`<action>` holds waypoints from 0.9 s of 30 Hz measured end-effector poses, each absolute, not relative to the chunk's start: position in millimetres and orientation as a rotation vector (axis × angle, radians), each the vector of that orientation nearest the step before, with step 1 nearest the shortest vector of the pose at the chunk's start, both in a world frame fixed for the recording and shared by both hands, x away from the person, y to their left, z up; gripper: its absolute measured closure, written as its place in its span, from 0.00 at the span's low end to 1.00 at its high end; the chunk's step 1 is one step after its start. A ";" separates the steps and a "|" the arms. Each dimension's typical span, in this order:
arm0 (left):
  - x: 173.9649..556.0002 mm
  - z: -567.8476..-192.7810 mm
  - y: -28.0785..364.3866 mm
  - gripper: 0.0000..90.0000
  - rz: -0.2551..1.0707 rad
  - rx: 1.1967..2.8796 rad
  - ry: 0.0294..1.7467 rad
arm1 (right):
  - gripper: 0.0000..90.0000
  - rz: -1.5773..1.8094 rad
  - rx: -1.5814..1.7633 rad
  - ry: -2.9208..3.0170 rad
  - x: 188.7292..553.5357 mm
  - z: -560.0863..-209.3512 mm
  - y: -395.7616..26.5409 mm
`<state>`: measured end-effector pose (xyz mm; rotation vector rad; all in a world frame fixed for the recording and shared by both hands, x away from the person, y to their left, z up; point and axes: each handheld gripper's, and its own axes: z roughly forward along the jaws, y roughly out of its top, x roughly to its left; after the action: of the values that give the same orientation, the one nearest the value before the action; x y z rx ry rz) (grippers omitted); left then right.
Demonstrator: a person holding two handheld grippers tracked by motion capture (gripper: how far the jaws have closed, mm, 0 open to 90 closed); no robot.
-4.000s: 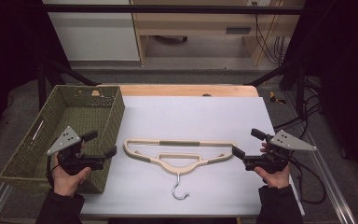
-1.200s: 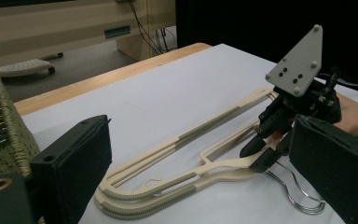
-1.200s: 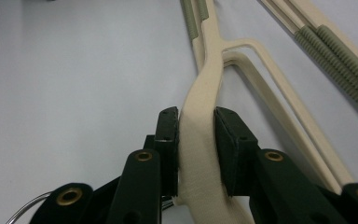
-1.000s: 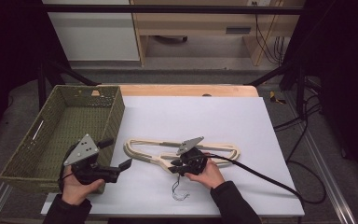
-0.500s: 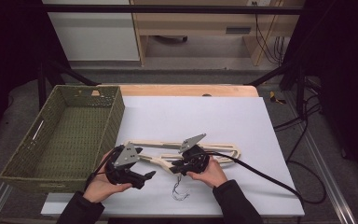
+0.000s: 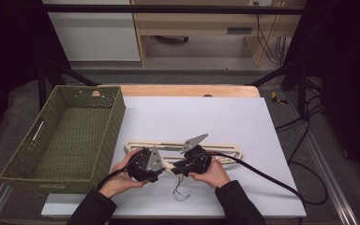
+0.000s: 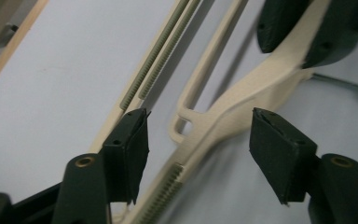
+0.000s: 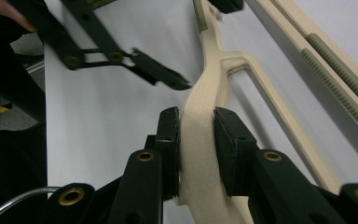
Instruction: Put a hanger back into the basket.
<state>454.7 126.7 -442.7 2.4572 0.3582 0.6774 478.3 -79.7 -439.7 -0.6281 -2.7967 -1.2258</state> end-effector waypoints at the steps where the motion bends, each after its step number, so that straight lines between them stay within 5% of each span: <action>1: 455.6 -444.5 125.3 0.47 0.688 2.466 0.341 | 0.80 -1.226 -0.640 -2.790 477.8 -439.8 -79.4; 14: 459.7 -456.3 117.2 0.77 0.781 2.500 0.221 | 0.80 -1.226 -0.640 -2.795 475.5 -434.2 -81.5; 20: 458.4 -456.1 117.3 0.81 0.831 2.512 0.168 | 0.80 -1.248 -0.641 -2.800 475.8 -433.0 -82.9; 27: 457.6 -452.4 113.9 0.85 0.878 2.513 0.117 | 0.66 -1.423 -0.742 -2.832 473.0 -409.5 -109.5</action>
<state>457.6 113.9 -452.4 2.5134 0.1175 0.8776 473.0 -109.5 -409.5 -0.7418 -2.8324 -1.4227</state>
